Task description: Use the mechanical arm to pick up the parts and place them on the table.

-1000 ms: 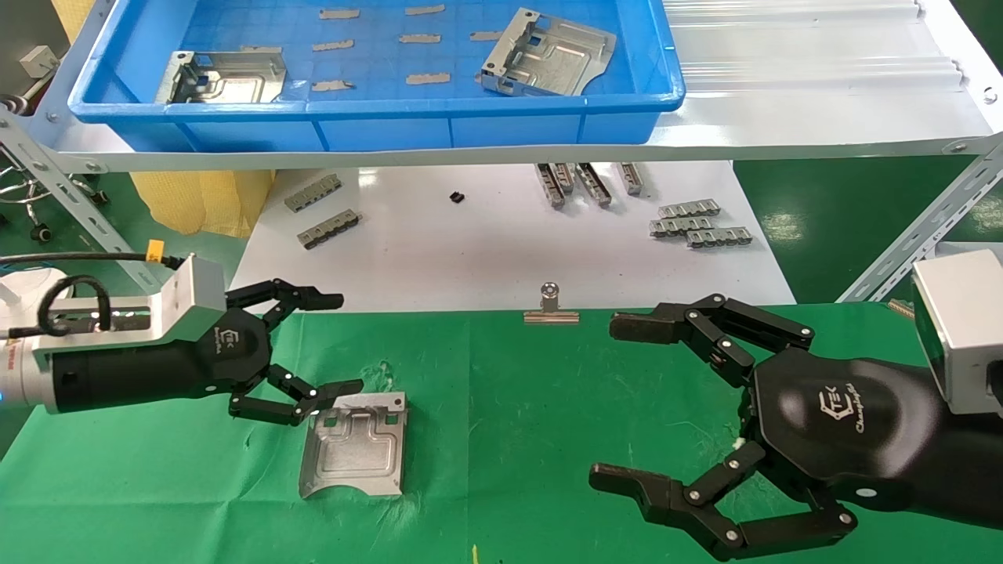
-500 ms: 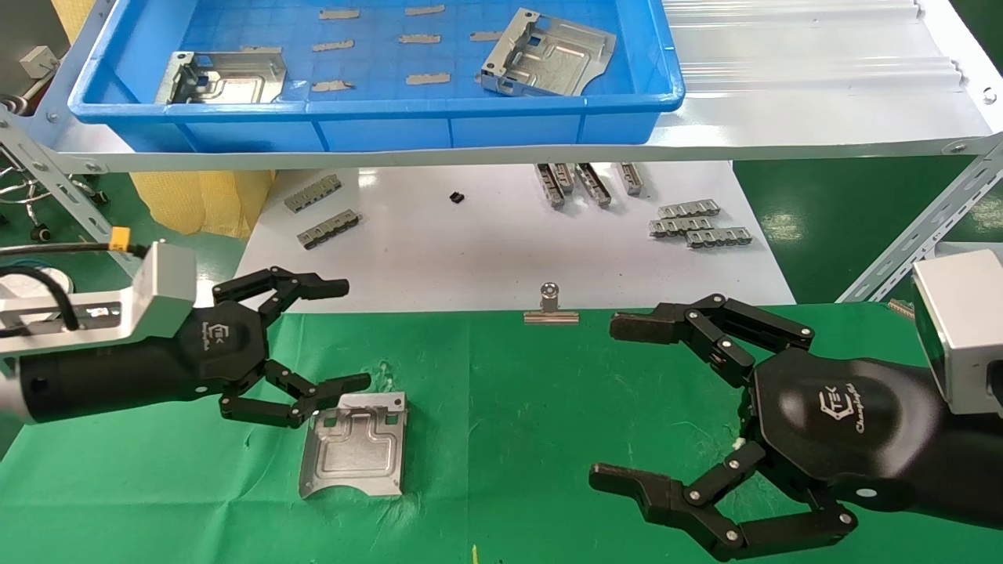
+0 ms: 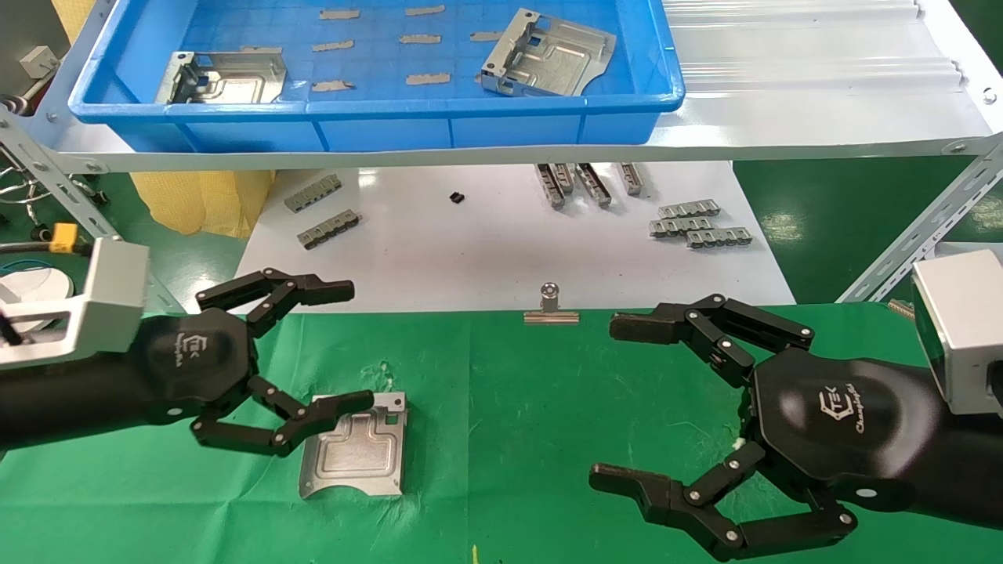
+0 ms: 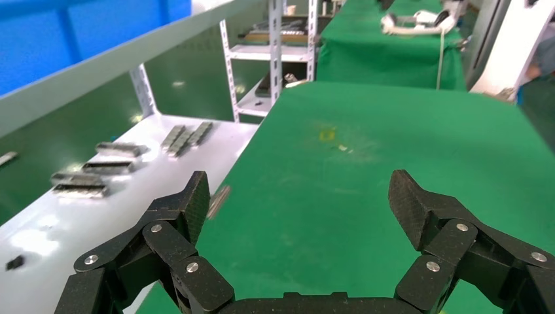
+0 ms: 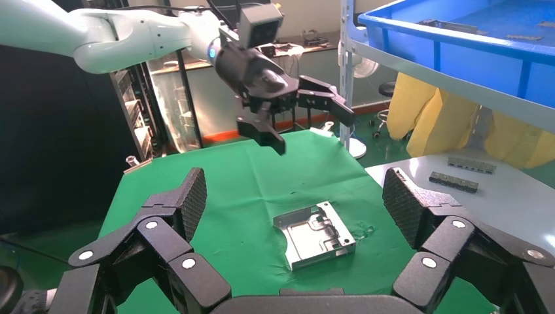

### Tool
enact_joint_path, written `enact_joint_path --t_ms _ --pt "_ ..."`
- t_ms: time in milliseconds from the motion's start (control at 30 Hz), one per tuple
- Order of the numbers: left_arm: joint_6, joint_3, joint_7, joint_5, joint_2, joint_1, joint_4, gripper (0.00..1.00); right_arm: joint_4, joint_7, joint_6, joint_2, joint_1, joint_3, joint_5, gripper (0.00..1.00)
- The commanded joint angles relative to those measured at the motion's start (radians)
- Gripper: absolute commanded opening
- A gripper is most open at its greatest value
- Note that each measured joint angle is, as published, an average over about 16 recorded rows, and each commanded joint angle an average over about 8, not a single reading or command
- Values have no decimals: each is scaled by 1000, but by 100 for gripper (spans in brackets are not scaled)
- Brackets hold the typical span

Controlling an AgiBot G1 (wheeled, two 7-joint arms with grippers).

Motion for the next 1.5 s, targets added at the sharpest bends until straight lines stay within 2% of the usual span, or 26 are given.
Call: enact_joint_path --t_ms 33,733,1500 --pt "-3 -14 -26 -14 -12 20 -42 100 0 0 0 0 0 0 0 100" --pt "-36 -152 -267 -148 -122 218 -443 100 0 0 0 0 0 0 0 100" --pt "-36 -150 -264 -146 -121 215 -434 100 0 0 0 0 0 0 0 100"
